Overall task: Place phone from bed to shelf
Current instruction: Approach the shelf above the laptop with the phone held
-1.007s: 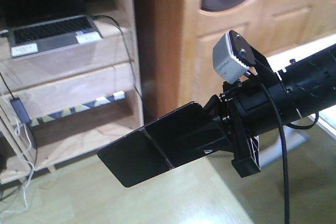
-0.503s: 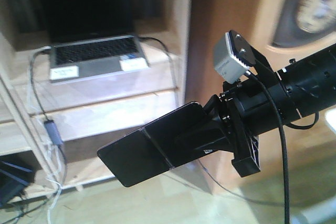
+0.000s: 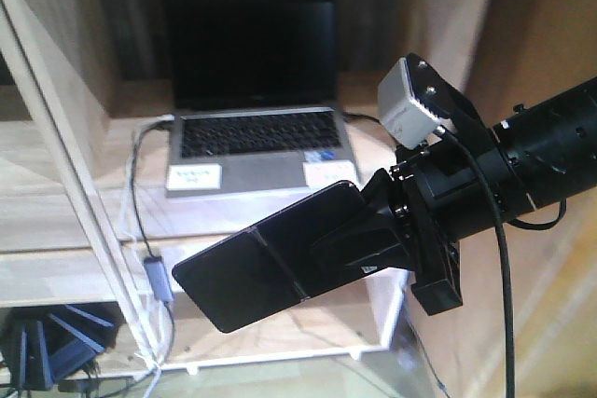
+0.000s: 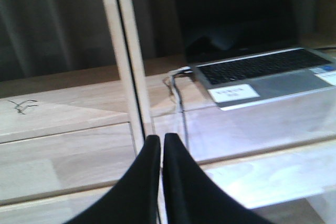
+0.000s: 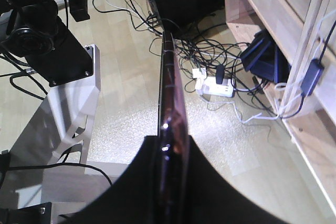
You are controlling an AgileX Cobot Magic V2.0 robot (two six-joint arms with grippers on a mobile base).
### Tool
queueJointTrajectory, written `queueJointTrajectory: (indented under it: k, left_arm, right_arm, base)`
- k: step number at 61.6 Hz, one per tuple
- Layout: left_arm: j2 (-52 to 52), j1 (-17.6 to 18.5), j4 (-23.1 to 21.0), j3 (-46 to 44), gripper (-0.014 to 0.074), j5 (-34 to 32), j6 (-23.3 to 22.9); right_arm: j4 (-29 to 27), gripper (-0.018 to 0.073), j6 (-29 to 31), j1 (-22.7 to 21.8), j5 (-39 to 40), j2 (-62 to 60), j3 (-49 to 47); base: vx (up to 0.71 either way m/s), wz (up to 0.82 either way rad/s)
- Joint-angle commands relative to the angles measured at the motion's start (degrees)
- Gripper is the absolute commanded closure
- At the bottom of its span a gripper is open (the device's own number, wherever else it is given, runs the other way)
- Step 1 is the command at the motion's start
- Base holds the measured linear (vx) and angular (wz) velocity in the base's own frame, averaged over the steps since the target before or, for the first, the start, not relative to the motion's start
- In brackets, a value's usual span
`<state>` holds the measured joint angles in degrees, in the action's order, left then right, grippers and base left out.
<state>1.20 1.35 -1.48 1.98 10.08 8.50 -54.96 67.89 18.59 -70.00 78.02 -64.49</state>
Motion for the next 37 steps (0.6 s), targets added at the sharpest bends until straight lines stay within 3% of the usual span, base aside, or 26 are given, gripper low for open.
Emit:
queueJointTrajectory:
  k: [1,37]
  left_arm:
    - [0.30,-0.08,-0.52,-1.32,0.0595,-4.04,-0.33]
    - [0.30,-0.08,-0.52,-1.32,0.0595,-4.04,-0.33]
  right_arm:
    - [-4.57,0.0562,0.21,0.04,-3.69,-1.87,-1.60]
    - [-4.57,0.0562,0.21,0.04,-3.69,-1.87,-1.60]
  base:
    - [0.28,0.28]
    - [0.24,0.17]
